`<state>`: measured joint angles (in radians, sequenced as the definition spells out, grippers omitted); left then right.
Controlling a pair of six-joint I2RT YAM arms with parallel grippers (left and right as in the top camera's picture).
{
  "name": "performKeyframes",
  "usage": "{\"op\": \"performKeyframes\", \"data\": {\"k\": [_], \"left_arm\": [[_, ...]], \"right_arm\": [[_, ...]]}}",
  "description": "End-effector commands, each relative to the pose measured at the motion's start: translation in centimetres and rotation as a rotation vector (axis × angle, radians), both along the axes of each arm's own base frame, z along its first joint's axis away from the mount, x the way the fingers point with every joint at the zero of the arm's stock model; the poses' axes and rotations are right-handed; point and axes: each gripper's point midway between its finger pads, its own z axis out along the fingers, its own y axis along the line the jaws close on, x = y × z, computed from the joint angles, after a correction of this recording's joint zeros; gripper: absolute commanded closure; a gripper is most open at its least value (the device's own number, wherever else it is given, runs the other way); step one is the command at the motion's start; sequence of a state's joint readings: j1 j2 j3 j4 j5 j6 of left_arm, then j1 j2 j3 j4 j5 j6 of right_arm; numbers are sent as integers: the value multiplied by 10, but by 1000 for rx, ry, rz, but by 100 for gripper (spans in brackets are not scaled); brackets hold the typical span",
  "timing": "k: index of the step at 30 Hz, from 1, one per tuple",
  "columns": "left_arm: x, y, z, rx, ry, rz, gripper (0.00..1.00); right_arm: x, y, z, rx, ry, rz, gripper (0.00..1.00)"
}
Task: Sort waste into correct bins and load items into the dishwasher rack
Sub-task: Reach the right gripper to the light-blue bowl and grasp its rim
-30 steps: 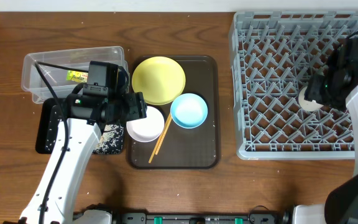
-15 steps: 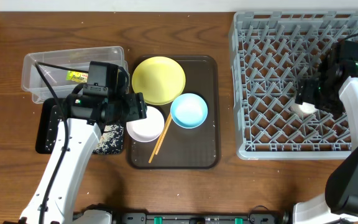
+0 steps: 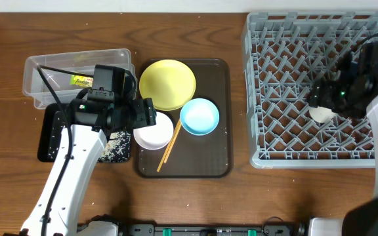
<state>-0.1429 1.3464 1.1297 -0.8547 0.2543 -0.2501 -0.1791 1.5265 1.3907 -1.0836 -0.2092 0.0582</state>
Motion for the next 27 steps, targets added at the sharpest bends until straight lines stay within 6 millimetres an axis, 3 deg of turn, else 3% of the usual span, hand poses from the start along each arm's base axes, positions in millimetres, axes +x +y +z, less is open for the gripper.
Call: {"op": "performKeyframes", "data": {"k": [1,7,11,15,22,27], "left_arm": [[2,8,-4,43,-1,8,21],[-5,30,-10,153,33,70,21],[-11,49,-13,223,66,197,21],[-16,59,-15,212,96,284,20],[-19,72,-16,211,120,332,16],[-20,72,-16,212,123,332,16]], "right_arm": [[4,40,15,63,-60,155,18],[8,101,15,71,-90,328,19],[16,155,17,69,-162,475,21],[23,196,6,30,-192,568,21],[20,244,-56,38,-61,598,23],[18,250,-112,-3,77,513,34]]}}
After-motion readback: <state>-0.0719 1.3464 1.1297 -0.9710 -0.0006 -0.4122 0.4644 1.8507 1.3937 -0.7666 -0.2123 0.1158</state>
